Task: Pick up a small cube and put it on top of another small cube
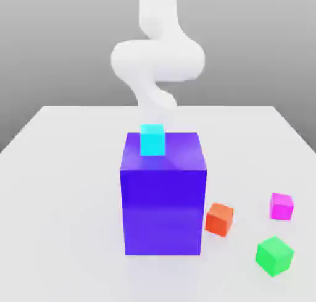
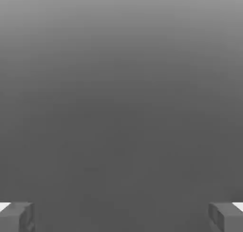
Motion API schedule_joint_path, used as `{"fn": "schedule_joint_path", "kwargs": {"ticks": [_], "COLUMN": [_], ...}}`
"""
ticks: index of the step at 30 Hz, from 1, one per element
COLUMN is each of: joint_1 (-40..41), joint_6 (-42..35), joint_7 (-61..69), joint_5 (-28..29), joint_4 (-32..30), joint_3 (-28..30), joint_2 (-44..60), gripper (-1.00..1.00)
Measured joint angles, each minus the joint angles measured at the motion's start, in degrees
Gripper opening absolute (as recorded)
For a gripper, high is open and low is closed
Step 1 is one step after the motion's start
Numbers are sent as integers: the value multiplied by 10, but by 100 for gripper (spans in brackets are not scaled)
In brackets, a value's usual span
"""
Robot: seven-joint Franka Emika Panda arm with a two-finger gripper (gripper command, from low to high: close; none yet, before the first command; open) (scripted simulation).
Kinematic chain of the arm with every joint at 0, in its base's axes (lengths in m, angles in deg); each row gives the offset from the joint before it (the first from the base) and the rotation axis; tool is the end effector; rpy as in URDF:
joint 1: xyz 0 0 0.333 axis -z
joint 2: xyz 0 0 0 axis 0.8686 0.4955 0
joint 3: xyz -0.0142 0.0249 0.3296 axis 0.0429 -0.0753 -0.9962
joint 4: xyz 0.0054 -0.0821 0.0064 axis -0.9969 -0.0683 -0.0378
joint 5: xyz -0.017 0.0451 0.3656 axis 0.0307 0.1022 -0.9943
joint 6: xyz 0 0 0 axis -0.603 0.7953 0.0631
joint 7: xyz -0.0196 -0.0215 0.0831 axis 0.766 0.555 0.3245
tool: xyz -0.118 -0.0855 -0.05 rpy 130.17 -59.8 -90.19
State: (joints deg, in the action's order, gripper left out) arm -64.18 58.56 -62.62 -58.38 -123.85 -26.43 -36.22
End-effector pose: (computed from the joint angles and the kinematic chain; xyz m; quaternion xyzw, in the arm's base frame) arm 0.3742 0.0313 0.6441 -0.8820 0.3090 -0.3233 0.1484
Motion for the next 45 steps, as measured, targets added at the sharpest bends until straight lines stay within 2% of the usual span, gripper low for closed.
{"fn": "schedule_joint_path", "kwargs": {"ticks": [11,18,21,24,28,31,32,39,45], "joint_1": [-157,-234,-269,-313,-348,-391,-398,-396,-359], "joint_6": [121,198,232,265,324,373,382,379,292], "joint_7": [141,203,211,200,153,129,125,124,189], "joint_5": [-50,-43,-16,40,117,149,154,155,69], "joint_4": [-101,-164,-192,-219,-214,-202,-200,-200,-224], "joint_3": [-58,-120,-148,-152,-107,-58,-50,-51,-108], "joint_2": [205,334,390,447,529,591,601,599,487], "gripper": [0,0,0,0,0,0,-100,-100,-100]}}
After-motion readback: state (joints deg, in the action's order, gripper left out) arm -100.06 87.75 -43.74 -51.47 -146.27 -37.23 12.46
